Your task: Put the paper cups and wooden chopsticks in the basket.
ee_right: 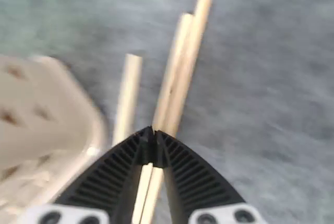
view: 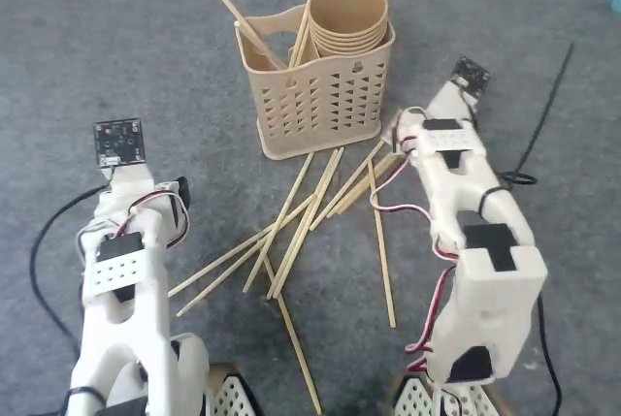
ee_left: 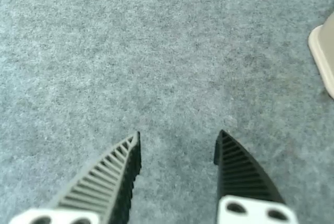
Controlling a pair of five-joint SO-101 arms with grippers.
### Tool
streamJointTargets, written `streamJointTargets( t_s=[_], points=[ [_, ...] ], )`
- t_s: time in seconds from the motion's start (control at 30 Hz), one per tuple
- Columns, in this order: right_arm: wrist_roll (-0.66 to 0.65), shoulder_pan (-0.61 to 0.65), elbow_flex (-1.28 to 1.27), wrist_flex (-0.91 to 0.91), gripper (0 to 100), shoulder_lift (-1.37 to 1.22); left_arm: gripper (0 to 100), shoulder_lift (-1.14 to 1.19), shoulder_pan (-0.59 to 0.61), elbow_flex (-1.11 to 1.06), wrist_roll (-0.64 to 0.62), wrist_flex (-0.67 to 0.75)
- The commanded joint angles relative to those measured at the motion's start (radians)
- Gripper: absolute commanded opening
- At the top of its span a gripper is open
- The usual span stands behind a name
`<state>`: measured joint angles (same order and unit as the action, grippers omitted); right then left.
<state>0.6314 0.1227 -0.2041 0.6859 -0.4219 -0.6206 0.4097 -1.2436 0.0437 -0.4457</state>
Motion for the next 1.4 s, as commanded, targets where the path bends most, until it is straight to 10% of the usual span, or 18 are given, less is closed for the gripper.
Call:
streamJointTargets(
  t_s=[0.0,0.4,1.37],
  points=[
    [-0.107,-0.048,-0.006,0.143,0.7,0.053,22,-0.026,-0.011,0.004,0.006,0.028],
    [-0.137,-0.033,-0.008,0.188,0.9,0.338,22,-0.026,-0.011,0.004,0.006,0.028],
    [-0.143,-0.024,0.015,-0.153,11.8,0.013,22,-0.028,-0.011,0.004,0.006,0.026]
  ],
)
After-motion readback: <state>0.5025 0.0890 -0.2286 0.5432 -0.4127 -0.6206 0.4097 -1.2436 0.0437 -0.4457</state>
